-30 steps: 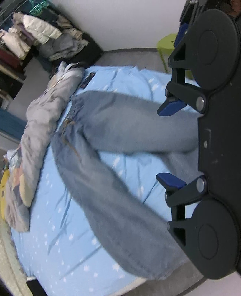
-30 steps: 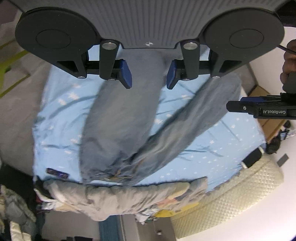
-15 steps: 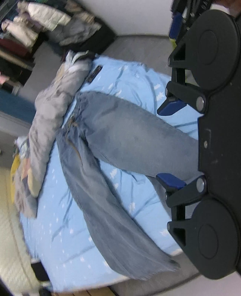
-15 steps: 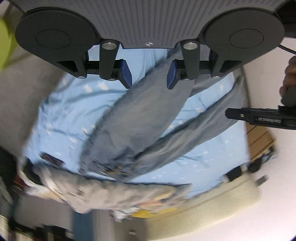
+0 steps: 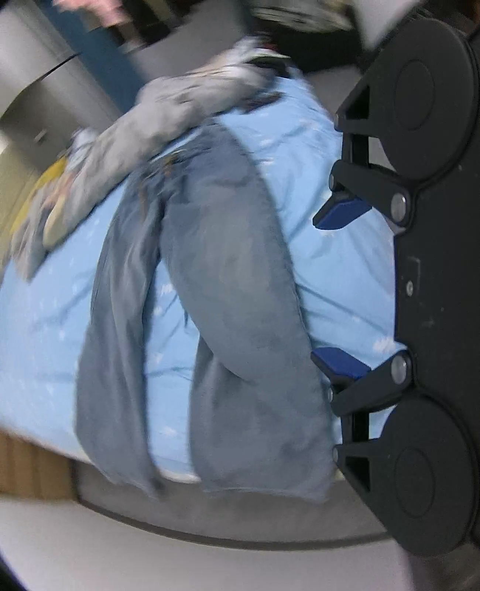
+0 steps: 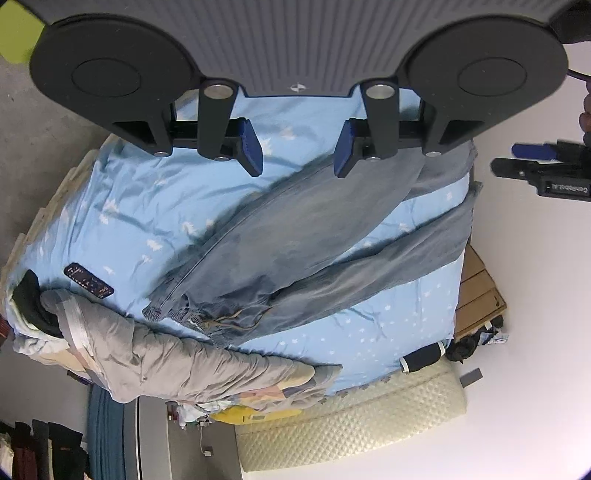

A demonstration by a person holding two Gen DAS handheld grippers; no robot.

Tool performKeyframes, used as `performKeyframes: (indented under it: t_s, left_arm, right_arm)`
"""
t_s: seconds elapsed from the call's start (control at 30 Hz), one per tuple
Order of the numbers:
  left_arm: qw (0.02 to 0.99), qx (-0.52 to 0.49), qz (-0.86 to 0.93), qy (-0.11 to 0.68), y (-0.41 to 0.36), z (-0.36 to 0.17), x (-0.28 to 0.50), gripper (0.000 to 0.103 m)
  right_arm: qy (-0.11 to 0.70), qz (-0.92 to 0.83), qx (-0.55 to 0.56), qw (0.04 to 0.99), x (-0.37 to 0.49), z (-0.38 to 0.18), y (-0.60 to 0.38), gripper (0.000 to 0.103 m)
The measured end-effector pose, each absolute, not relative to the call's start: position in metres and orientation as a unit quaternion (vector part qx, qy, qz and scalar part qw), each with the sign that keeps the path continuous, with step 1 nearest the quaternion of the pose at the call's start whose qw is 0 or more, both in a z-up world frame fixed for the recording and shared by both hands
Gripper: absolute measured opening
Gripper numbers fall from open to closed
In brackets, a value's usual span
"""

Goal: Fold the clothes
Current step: 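Release both grippers and pull back from the flattened jeans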

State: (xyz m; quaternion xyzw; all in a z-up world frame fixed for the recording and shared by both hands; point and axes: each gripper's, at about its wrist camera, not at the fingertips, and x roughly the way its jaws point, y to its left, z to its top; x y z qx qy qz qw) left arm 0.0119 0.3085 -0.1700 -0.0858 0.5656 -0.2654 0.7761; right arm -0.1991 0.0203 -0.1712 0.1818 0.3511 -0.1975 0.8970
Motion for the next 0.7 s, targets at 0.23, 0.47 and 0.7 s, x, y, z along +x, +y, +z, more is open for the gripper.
performKeyframes:
  t_s: [0.23, 0.47, 0.7]
  left_arm:
    - [0.771, -0.23, -0.157, 0.572, 0.312, -0.198, 0.049, 0.074]
    - [0.738, -0.321, -0.067, 0.591, 0.299, -0.226, 0.068, 0.074]
    - [0.725, -0.364, 0.037, 0.583, 0.303, -0.233, 0.063, 0.077]
  right_arm:
    - [0.351, -0.19, 0.197, 0.895, -0.183, -0.176, -0.052, 0.046]
    - [0.385, -0.219, 0.223, 0.869, -0.158, -0.194, -0.141, 0.046]
    - [0.405, -0.244, 0.273, 0.838, -0.137, -0.21, -0.228, 0.047]
